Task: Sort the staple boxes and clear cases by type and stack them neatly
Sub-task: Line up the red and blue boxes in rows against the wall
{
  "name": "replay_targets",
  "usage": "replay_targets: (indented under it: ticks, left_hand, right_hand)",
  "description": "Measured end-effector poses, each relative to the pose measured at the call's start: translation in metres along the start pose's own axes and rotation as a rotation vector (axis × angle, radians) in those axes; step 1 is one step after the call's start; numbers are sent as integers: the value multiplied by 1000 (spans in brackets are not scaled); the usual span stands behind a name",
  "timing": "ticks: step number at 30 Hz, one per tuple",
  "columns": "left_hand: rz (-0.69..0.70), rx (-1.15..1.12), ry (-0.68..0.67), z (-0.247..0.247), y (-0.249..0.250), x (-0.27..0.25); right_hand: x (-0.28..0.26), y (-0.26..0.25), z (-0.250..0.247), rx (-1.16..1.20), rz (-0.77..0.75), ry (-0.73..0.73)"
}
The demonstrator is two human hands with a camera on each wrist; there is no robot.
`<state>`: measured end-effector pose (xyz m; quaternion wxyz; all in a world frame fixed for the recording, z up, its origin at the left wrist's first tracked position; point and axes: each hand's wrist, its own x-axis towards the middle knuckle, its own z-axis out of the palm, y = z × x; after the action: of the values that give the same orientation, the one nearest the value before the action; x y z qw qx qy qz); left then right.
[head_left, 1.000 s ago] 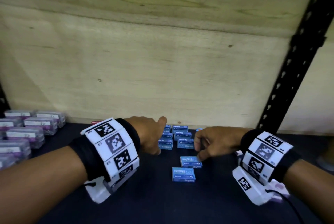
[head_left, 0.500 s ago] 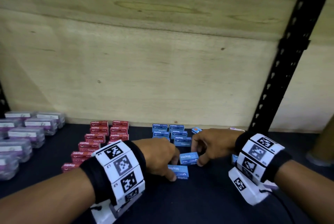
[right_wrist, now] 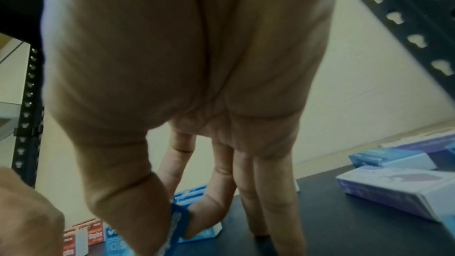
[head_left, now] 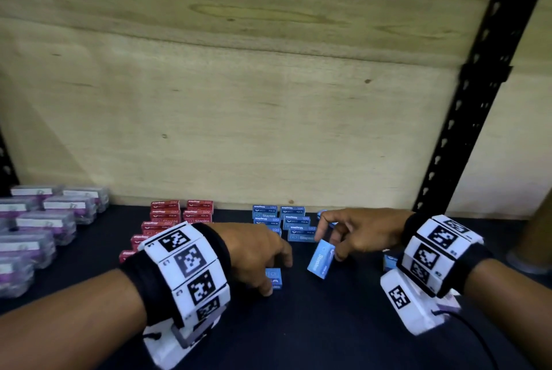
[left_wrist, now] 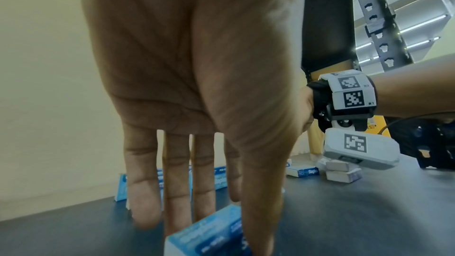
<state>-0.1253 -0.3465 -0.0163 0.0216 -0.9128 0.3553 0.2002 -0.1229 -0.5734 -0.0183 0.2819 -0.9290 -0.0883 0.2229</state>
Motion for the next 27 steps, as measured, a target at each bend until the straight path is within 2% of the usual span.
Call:
replay_targets:
  ticks: [4,14,19,23,27]
  left_hand:
    - [57,30,-15,0,-4,1]
    - [-28,-137,16,0,-23,4]
    - [-14,-270,2,-1,-29,1]
    - [50,-387,68,-5,-30,-3]
    - [70,-275,214,-8,-30,-4]
  right_hand:
    - [1,-4,-2,67,33,-10]
    - [6,-2,2,134,92,31]
    - [8,-3,5,159,130,55]
    - [8,-1,4,70,77,39]
    - [8,2,5,138,75,63]
